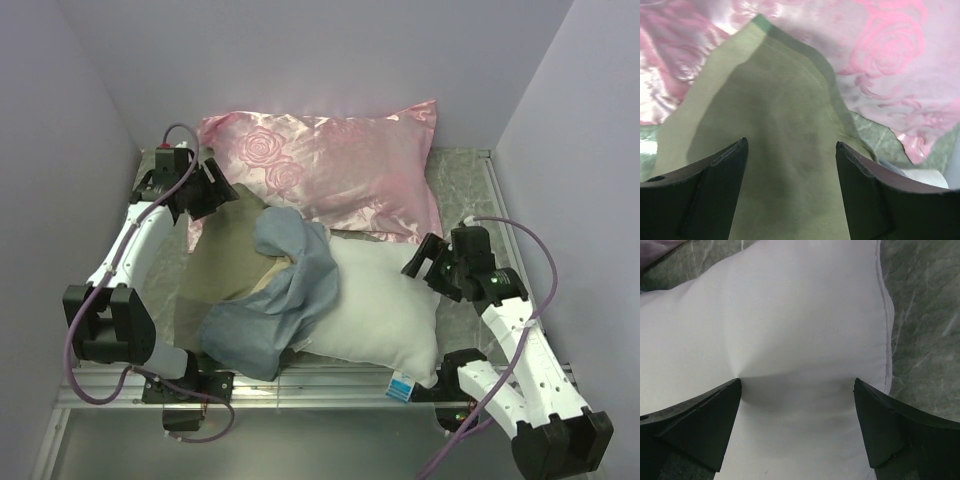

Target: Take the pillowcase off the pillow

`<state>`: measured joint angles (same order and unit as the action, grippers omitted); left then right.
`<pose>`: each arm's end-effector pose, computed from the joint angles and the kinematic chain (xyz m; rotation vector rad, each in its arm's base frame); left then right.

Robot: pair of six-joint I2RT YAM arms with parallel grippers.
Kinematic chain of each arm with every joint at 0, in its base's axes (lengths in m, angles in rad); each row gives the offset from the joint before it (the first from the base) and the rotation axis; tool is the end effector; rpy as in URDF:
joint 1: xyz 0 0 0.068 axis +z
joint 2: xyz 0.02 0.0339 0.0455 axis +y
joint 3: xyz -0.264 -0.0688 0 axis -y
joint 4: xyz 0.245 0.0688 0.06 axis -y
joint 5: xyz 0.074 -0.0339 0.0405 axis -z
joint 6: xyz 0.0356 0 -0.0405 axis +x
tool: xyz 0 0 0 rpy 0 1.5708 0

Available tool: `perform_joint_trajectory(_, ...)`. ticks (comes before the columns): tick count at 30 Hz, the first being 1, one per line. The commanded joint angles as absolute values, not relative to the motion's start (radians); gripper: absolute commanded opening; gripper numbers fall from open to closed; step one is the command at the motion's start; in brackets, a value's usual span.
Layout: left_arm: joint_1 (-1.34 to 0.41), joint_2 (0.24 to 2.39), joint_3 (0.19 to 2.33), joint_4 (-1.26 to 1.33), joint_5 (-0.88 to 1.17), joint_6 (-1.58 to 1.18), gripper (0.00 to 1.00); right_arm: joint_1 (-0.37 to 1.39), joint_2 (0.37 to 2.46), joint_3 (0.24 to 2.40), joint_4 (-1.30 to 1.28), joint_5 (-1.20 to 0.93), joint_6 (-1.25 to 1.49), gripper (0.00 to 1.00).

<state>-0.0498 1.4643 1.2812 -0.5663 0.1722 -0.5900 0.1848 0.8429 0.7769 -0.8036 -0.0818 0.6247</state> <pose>0.3229 -0.0222 0.3161 -0.5449 2.3009 -0.5172 0.1601 0.0329 0.2707 0.5070 2.4386 0.4523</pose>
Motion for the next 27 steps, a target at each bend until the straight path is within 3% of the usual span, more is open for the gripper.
perform_joint_trajectory(1, -0.048, 1.489, 1.331, -0.528, 0.262, -0.554, 0.75, 0.156, 0.837, 0.772, -0.85, -0.103, 0.569, 0.99)
perform_joint_trajectory(4, -0.048, 1.502, 1.324, -0.531, 0.256, -0.555, 0.69, 0.146, 0.86, 0.767, -0.844, -0.135, 0.575, 1.0)
perform_joint_trajectory(10, -0.049, 1.505, 1.316, -0.558, 0.258, -0.554, 0.21, 0.147, 0.897, 0.768, -0.825, -0.173, 0.54, 1.0)
perform_joint_trajectory(11, -0.049, 1.493, 1.307, -0.557, 0.258, -0.555, 0.08, 0.147, 0.897, 0.775, -0.816, -0.178, 0.538, 1.0)
perform_joint_trajectory(14, -0.049, 1.471, 1.299, -0.558, 0.256, -0.558, 0.01, 0.149, 0.903, 0.784, -0.786, -0.192, 0.537, 1.0)
perform_joint_trajectory(17, -0.051, 1.448, 1.302, -0.574, 0.238, -0.563, 0.0, 0.147, 0.928, 0.75, -0.735, -0.23, 0.555, 0.79)
perform_joint_trajectory(18, -0.051, 1.44, 1.307, -0.583, 0.227, -0.561, 0.0, 0.147, 0.939, 0.753, -0.732, -0.236, 0.558, 0.43)
perform_joint_trajectory(19, -0.049, 1.424, 1.312, -0.598, 0.204, -0.564, 0.0, 0.147, 0.954, 0.758, -0.729, -0.23, 0.572, 0.21)
perform_joint_trajectory(20, -0.049, 1.416, 1.324, -0.609, 0.184, -0.568, 0.0, 0.147, 0.957, 0.771, -0.72, -0.227, 0.578, 0.07)
perform_joint_trajectory(21, -0.049, 1.41, 1.331, -0.62, 0.158, -0.568, 0.0, 0.147, 0.96, 0.784, -0.716, -0.221, 0.584, 0.0)
perform_joint_trajectory(27, -0.003, 1.391, 1.361, -0.681, 0.049, -0.571, 0.0, 0.127, 1.008, 1.017, -0.833, -0.052, 0.583, 0.0)
